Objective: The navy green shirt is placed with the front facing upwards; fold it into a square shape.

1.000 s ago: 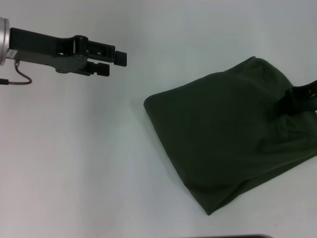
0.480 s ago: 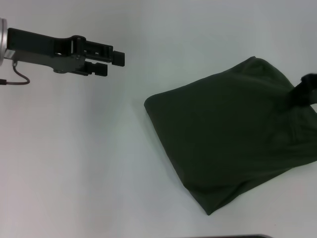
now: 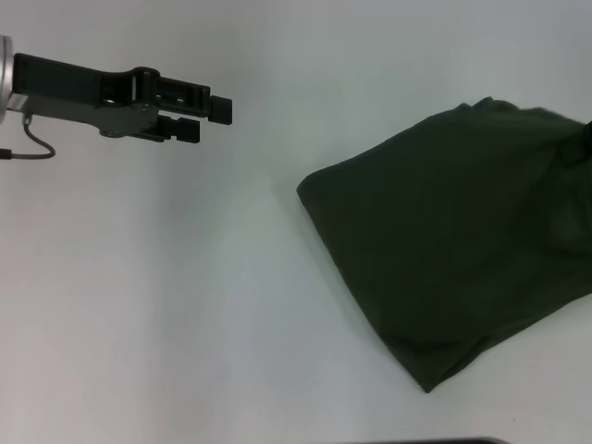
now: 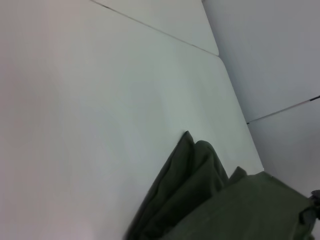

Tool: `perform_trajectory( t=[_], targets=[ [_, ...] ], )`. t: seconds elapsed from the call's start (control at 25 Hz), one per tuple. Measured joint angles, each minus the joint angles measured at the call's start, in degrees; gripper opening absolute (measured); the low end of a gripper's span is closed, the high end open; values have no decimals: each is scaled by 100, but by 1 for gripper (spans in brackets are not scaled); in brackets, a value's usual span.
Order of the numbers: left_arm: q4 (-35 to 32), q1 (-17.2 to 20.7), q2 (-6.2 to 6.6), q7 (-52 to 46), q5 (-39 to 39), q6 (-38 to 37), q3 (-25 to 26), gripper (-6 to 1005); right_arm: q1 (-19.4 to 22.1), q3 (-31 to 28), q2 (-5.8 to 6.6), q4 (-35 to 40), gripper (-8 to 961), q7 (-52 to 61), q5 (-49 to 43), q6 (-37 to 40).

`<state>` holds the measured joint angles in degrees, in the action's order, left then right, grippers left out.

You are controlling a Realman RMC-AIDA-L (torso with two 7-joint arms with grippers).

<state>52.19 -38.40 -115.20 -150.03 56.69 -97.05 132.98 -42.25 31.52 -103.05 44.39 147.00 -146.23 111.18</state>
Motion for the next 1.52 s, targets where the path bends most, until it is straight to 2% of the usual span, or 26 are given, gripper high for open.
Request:
perform_trajectory(
  t=[0.12,0.68,0.88,0.96,1.2,1.52],
  targets=[
    [-5,0,5,1,0,8,1,708,-9,-37,47,0,36,20,214,174],
    [-51,7,12,81,-37,-22,0,706,-39,-32,104,-50,36,-15,523,241],
    [-52,43,18,92,-12,-24,0,707,46,32,331,-352,43,-34,1176,253],
    [-52,54,15,95,-9,-24,0,708,107,80,390,-377,49,-18,1050,188],
    [-52,73,10,98,-4,16,0,707,171,77,407,-358,70,70,-157,-339],
    [-52,26,-22,97,-2,20,0,706,122,129,412,-211,97,310,-526,-658]
  ],
)
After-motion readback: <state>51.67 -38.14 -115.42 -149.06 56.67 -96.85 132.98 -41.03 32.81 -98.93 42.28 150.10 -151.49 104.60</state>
